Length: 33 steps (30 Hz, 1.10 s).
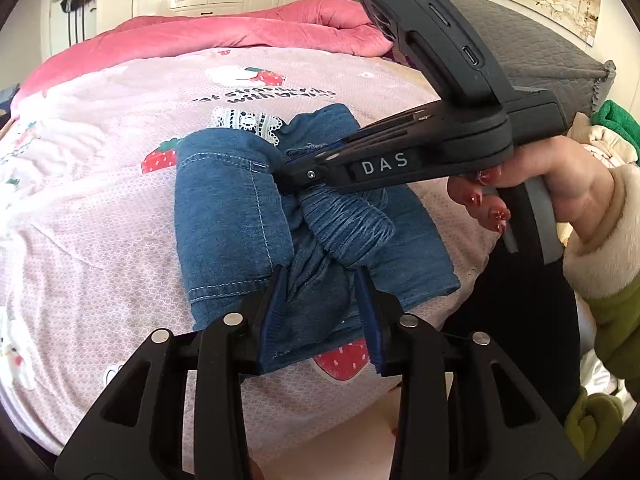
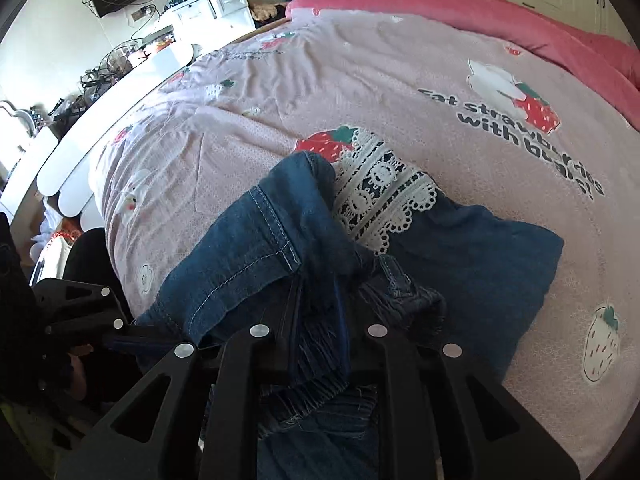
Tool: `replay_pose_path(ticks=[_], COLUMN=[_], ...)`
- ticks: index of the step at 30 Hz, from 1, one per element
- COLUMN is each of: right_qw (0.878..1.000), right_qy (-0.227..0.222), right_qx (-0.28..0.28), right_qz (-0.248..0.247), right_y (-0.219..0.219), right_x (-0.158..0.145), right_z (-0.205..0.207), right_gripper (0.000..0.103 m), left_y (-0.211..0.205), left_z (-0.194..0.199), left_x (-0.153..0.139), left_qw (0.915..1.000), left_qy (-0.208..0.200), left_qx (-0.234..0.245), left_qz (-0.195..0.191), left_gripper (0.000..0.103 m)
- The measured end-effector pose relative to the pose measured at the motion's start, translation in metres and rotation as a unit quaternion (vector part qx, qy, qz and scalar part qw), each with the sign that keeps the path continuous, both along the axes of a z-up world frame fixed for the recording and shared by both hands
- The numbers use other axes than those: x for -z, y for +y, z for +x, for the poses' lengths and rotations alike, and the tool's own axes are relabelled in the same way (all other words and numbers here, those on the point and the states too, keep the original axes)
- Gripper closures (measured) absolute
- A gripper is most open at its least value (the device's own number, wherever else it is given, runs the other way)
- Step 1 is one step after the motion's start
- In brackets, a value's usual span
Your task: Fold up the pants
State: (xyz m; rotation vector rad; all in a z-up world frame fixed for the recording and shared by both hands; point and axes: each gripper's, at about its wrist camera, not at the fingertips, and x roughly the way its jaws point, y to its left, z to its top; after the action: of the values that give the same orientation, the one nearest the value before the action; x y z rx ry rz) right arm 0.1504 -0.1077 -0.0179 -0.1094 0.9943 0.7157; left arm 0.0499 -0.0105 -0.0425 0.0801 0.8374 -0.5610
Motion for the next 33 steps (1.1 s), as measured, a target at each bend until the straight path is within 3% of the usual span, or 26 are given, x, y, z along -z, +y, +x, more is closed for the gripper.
replay_pose_path(ticks=[3, 5, 6, 7, 11, 15, 19, 22, 25, 28, 33], right_qw=[0.999, 0.997, 0.995, 0.993, 0.985, 0.979, 0.978, 0.976, 0.974, 0.975, 0.975], right_qy=[-0.005, -0.017, -0.029, -0.044, -0.048, -0.033, -0.009, 0.009, 0.020, 0.030, 0.035], right_qx=[0.004, 0.017, 0.031, 0.046, 0.101, 0.144, 0.163, 0.177, 0.194, 0.194, 0.192], right_qz=[0.041, 0.078, 0.087, 0.094, 0.130, 0.138, 0.126, 0.123, 0.115, 0.106, 0.108], right_y=[-0.012, -0.026, -0.033, -0.042, -0.080, -0.106, -0.109, -0.106, -0.104, -0.100, -0.097], right_x=[-0.015, -0.030, -0.037, -0.044, -0.049, -0.036, -0.017, -0.003, 0.010, 0.018, 0.022], right_z=[-0.007, -0.017, -0.023, -0.029, -0.044, -0.051, -0.052, -0.050, -0.045, -0.041, -0.036], right_gripper=[0.081, 0.062, 0.041, 0.035, 0.034, 0.030, 0.030, 0.030, 0.030, 0.037, 0.047], left_y=[-0.001, -0.003, -0.003, -0.003, 0.009, 0.035, 0.055, 0.063, 0.065, 0.059, 0.048], left_z=[-0.001, -0.004, -0.006, -0.009, -0.014, 0.000, 0.032, 0.060, 0.083, 0.087, 0.093], left_x=[-0.002, -0.005, -0.008, -0.013, -0.035, -0.050, -0.047, -0.030, -0.010, 0.000, 0.019], left_qw=[1.0000, 1.0000, 1.0000, 1.0000, 0.9997, 0.9979, 0.9954, 0.9928, 0.9885, 0.9885, 0.9856], left_qy=[0.005, 0.007, 0.005, 0.000, -0.019, -0.035, -0.015, 0.032, 0.083, 0.097, 0.128], left_qx=[0.001, 0.004, 0.005, 0.005, -0.004, -0.048, -0.088, -0.107, -0.112, -0.092, -0.076], left_qz=[-0.002, -0.003, -0.001, 0.000, -0.016, -0.025, -0.035, -0.043, -0.059, -0.070, -0.081], left_gripper=[0.066, 0.060, 0.053, 0.047, 0.034, 0.017, 0.017, 0.017, 0.017, 0.017, 0.036])
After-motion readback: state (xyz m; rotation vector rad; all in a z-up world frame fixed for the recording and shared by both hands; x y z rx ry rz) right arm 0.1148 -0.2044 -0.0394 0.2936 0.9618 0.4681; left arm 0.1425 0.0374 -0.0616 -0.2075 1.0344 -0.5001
